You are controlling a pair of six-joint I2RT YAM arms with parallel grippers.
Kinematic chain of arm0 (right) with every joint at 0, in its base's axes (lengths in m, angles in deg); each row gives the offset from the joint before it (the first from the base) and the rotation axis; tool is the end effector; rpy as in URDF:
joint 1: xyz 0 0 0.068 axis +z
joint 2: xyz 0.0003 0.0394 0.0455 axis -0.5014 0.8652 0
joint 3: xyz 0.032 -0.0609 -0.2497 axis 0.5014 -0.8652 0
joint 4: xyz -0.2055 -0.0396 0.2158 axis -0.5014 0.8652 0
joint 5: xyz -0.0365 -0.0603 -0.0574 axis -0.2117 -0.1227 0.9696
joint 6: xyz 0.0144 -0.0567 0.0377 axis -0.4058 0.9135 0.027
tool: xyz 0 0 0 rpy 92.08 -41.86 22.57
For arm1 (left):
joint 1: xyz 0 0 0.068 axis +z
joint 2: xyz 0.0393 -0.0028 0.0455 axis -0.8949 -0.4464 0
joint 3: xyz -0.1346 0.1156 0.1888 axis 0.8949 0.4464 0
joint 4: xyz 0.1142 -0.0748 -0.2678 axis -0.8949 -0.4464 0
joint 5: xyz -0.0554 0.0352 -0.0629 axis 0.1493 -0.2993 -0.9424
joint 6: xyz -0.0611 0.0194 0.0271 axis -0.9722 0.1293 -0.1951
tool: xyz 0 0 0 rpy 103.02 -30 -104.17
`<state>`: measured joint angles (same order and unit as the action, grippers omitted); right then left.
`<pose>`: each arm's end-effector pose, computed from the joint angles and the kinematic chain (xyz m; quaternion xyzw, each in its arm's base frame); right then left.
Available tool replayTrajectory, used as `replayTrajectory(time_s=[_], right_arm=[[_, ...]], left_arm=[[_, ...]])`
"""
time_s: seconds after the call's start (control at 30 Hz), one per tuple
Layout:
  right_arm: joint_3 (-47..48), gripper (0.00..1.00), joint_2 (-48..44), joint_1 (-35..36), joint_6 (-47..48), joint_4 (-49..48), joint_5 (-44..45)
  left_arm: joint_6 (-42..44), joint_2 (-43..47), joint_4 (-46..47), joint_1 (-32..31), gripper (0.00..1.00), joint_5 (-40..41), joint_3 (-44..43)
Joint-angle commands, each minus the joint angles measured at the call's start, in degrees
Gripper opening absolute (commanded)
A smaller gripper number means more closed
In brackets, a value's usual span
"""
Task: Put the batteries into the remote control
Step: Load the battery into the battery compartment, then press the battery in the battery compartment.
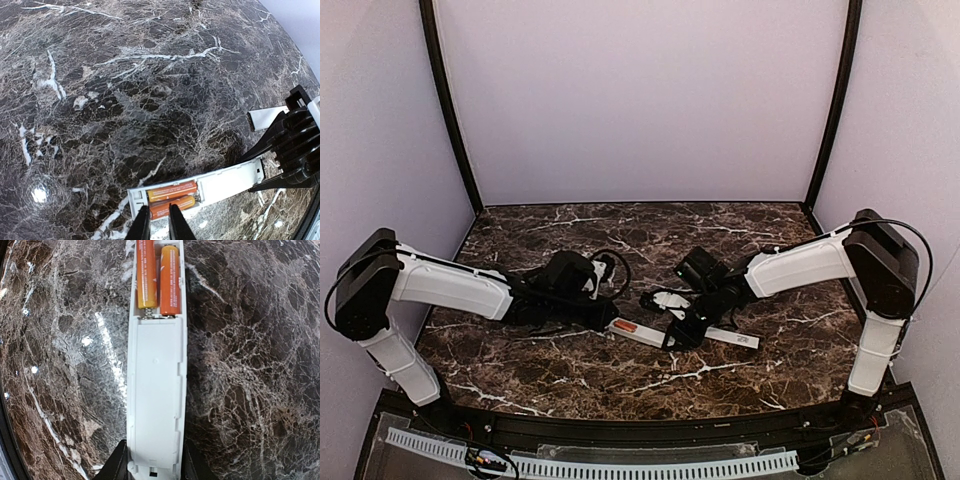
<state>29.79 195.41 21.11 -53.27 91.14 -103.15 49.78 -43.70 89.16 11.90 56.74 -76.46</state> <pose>0.2313 0.3181 0.0805 -0.5144 0.8086 0.2374 0.1585 0.2370 -0.2951 0.1202 0.1932 0.8797 -0.2560 0.3510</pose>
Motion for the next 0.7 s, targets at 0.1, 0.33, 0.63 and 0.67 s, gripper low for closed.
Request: replayTrajectory(time_s=[0.1, 0.33, 0.63, 0.67], right_arm=[[0.3, 0.21, 2.07, 0.48, -0.4, 1.33, 1.96], [0.41, 0.2, 2.2, 0.47, -0.32, 1.44, 1.86], [0.71, 0.2, 2.58, 0.49, -0.23, 1.51, 1.99], [0.74, 0.2, 2.64, 0.48, -0.24, 1.53, 1.97]], left_arm=[[0.61, -1.07, -2.25, 0.35, 0.15, -0.1, -0.89], [0.69, -2.83, -1.46, 0.36, 0.15, -1.24, -1.19], [0.63, -4.08, -0.95, 0.36, 0.11, -2.28, -1.34], [0.65, -4.2, -1.0, 0.35, 0.1, -2.3, -1.31]])
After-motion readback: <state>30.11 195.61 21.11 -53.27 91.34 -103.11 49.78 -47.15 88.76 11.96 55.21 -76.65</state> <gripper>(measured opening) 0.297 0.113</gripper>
